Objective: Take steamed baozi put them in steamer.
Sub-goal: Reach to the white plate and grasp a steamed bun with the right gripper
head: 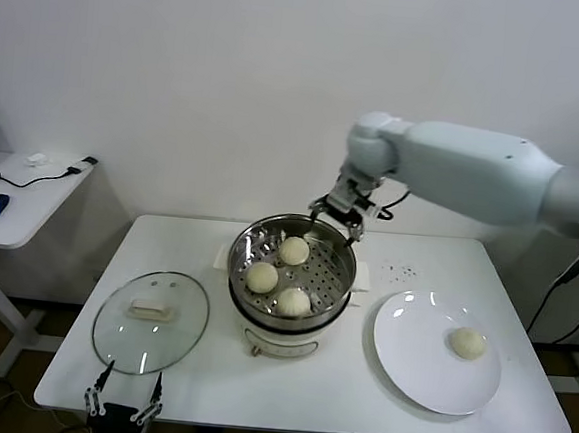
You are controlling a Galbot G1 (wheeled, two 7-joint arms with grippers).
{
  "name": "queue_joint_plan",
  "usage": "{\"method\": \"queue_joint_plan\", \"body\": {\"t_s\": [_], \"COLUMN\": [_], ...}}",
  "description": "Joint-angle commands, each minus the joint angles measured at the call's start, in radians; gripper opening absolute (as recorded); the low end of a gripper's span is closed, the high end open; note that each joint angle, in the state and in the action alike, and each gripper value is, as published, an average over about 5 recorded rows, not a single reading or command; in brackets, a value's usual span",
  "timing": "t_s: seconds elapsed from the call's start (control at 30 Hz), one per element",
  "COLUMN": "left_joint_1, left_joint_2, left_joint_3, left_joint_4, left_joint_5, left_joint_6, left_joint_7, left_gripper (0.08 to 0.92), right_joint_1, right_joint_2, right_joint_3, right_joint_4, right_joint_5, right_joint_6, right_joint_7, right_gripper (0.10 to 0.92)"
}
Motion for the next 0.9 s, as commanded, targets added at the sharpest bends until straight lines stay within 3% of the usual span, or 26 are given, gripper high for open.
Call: {"method": "queue_joint_plan", "body": {"t_s": [0.03,0.27,0.47,0.9], "left_joint_1": [0.005,0.011,0.007,0.002], "left_joint_2": [-0.003,-0.008,-0.009,-0.021], "left_joint_3": [0.003,0.005,0.005,0.011], "left_joint_4": [-0.006,-0.010,-0.012,0.001], "left_joint_5": [0.004,0.011,0.025,0.043], "left_joint_6": [-0.001,-0.002,0.006,0.011], "left_joint_7": [0.000,0.000,0.001,0.001], "left_gripper": [0.823,0.823,0.823,0.823], "right_joint_1": [0.032,-0.241,-0.526,-0.777], "right_joint_2": [-0.332,-0.506,-0.554,-0.500], "right_joint_3": [-0.113,0.076,0.333,0.570], "right_joint_4": [0.009,0.006,-0.059,-0.184], "right_joint_5": [0.281,0.077,-0.128,-0.258], "right_joint_6": [-0.392,-0.408,-0.369,-0.331], "right_joint_7": [-0.028,-0.056,-0.072,-0.058], "right_gripper": [0.823,0.823,0.823,0.823]}}
